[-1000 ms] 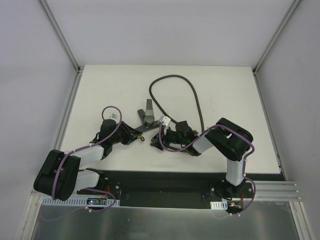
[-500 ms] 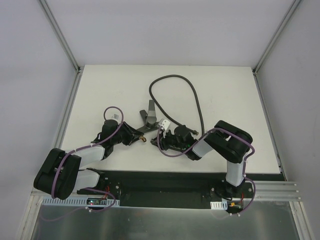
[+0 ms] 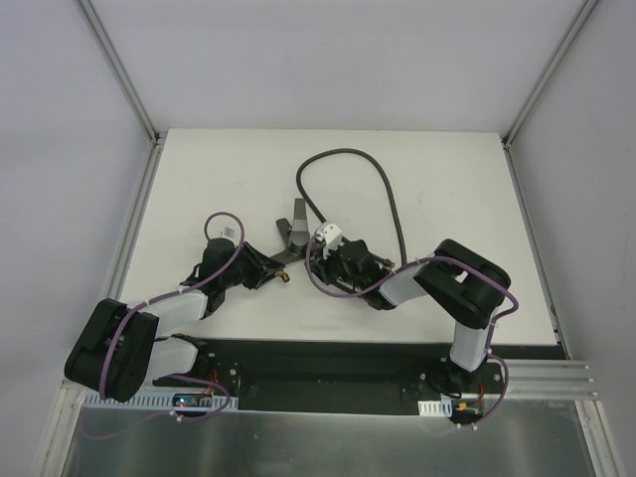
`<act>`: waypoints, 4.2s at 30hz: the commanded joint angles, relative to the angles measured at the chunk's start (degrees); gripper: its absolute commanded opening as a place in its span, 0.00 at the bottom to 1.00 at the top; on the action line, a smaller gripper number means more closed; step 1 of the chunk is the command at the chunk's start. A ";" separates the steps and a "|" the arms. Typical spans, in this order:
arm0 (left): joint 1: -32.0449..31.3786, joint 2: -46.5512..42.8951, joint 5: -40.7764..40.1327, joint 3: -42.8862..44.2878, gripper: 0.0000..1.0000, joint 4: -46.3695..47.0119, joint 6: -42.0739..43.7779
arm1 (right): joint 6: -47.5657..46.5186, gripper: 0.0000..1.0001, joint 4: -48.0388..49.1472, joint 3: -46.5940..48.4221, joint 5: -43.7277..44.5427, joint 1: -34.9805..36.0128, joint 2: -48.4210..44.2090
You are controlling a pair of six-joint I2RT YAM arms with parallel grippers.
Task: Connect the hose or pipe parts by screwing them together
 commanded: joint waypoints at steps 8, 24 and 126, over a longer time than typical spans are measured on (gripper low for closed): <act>-0.44 -4.80 -2.72 -1.00 0.00 -0.24 0.96 | 2.18 0.01 -12.22 21.27 -0.52 -5.47 8.35; -0.97 8.02 -2.02 -0.30 0.00 16.19 -4.67 | 2.45 0.01 -22.07 30.97 -10.28 -6.70 10.75; -5.80 13.30 -4.48 4.62 0.00 19.89 -13.63 | -30.60 0.01 0.08 5.29 21.27 14.66 -0.86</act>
